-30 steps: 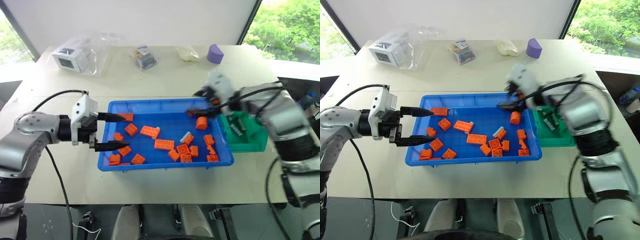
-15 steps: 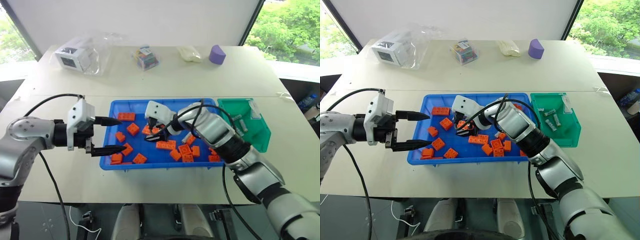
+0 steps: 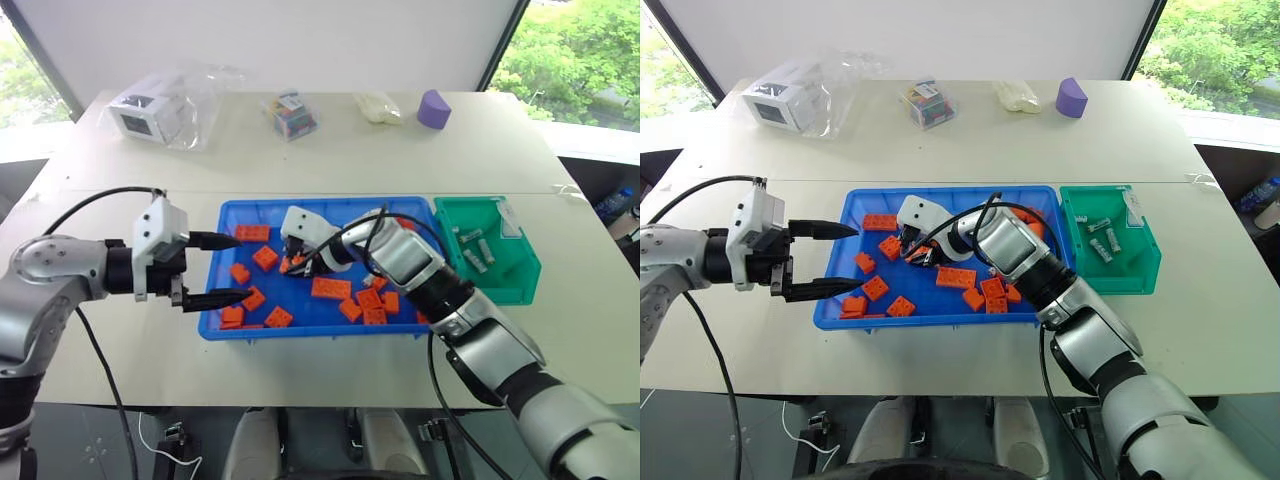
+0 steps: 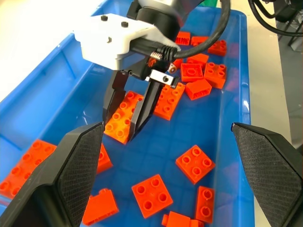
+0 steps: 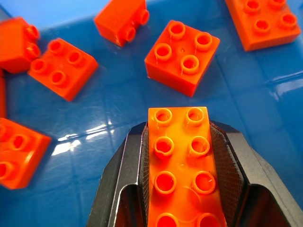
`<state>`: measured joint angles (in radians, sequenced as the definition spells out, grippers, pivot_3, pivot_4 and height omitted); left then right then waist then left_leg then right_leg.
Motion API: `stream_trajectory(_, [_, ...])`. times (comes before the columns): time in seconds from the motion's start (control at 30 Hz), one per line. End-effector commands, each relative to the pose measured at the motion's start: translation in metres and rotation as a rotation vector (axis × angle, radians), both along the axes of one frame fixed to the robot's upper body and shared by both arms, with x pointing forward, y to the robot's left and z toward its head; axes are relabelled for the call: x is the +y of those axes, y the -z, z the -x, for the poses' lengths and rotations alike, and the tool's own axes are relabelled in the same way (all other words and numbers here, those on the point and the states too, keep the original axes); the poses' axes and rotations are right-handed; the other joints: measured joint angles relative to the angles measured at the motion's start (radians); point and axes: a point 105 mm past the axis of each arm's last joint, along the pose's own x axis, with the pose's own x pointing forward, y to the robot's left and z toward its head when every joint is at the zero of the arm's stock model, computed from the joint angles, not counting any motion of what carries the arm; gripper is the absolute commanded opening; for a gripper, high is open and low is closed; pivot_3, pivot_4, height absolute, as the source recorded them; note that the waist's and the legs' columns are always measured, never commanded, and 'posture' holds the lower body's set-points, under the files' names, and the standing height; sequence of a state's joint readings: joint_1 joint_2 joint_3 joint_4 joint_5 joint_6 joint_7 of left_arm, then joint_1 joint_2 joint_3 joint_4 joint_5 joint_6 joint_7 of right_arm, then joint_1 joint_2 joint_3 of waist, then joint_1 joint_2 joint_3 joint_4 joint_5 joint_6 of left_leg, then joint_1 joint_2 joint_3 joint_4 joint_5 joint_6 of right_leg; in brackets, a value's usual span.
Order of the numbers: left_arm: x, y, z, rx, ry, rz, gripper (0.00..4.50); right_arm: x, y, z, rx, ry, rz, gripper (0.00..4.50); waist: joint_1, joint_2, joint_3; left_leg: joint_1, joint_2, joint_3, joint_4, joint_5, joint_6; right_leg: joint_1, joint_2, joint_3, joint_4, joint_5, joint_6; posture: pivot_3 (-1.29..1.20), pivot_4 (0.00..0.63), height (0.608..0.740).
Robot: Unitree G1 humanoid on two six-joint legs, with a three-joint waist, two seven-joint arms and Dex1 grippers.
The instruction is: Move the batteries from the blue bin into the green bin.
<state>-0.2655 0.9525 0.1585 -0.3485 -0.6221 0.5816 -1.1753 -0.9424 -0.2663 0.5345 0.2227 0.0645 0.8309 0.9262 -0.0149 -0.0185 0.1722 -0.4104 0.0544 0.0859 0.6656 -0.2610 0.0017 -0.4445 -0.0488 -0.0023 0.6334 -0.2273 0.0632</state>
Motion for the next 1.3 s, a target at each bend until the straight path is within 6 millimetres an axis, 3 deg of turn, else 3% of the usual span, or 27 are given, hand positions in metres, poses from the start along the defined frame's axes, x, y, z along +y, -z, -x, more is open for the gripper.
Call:
stream_trajectory(0.03, [-0.002,-0.007,-0.002,-0.037,0.014,0.004,4.50,-0.014,-0.048,-0.001,-0.066,0.019,-0.103,1.21,0.002,0.000,0.000,0.000,0.000,0.000,0.000,0.000,0.000,0.000,0.000,0.000,0.000,0.000,0.000,0.00,0.150,0.734])
stream_trajectory(0.17, [-0.001,-0.008,-0.005,-0.041,0.017,0.005,4.50,-0.068,-0.088,-0.009,-0.113,0.161,-0.165,1.21,0.004,0.000,0.000,0.000,0.000,0.000,0.000,0.000,0.000,0.000,0.000,0.000,0.000,0.000,0.000,0.00,0.150,0.734])
stream_trajectory(0.3, [-0.003,-0.005,-0.007,-0.041,0.028,0.008,4.50,-0.148,-0.108,-0.018,-0.173,0.400,-0.168,1.21,0.002,0.000,0.000,0.000,-0.001,0.001,0.000,0.000,0.000,0.000,-0.001,0.000,-0.002,0.000,0.000,0.00,0.150,0.734])
stream_trajectory(0.4, [-0.005,-0.003,-0.010,-0.042,0.034,0.015,4.50,-0.204,-0.107,-0.014,-0.204,0.558,-0.152,1.21,0.005,0.000,0.000,0.000,-0.001,0.000,-0.001,0.000,0.000,0.001,-0.001,0.000,-0.003,0.000,0.000,0.00,0.150,0.734])
stream_trajectory(0.53, [-0.006,0.000,-0.011,-0.038,0.046,0.016,4.50,-0.243,-0.093,-0.005,-0.214,0.675,-0.089,1.21,-0.007,0.000,0.000,0.001,-0.001,0.001,-0.001,0.000,0.000,0.000,-0.001,0.001,-0.003,0.000,0.000,0.00,0.150,0.734])
stream_trajectory(0.63, [-0.008,-0.001,-0.014,-0.042,0.057,0.016,4.50,-0.260,-0.084,-0.002,-0.201,0.751,-0.079,1.21,-0.007,0.000,0.000,0.002,-0.001,0.001,-0.001,0.000,0.000,0.000,0.000,0.002,-0.002,0.000,0.000,0.00,0.150,0.734])
stream_trajectory(0.83, [-0.011,-0.005,-0.019,-0.049,0.070,0.020,4.50,-0.252,-0.089,-0.007,-0.237,0.735,-0.101,1.21,-0.003,0.000,0.000,0.001,-0.001,0.000,-0.001,0.000,0.000,0.000,0.000,0.002,-0.002,0.000,0.000,0.00,0.150,0.734])
stream_trajectory(1.03, [-0.010,-0.006,-0.021,-0.056,0.067,0.021,4.50,-0.198,-0.123,-0.014,-0.304,0.560,-0.156,1.21,-0.008,0.001,0.001,0.001,-0.001,0.000,-0.001,0.000,0.000,0.000,0.001,0.002,-0.002,0.000,0.000,0.00,0.150,0.734])
stream_trajectory(1.13, [-0.010,-0.007,-0.023,-0.065,0.058,0.026,4.50,-0.139,-0.105,-0.012,-0.232,0.400,-0.183,1.21,-0.005,0.000,0.000,0.001,0.000,-0.001,-0.002,0.000,0.000,0.000,0.002,0.001,-0.001,0.000,0.000,0.00,0.150,0.734])
stream_trajectory(1.3, [-0.011,-0.008,-0.021,-0.075,0.053,0.029,4.50,-0.093,-0.064,-0.005,-0.144,0.297,-0.155,1.21,0.006,0.000,0.000,0.000,0.001,-0.001,-0.001,0.000,0.000,0.000,0.002,0.000,-0.001,0.000,0.000,0.00,0.150,0.734])
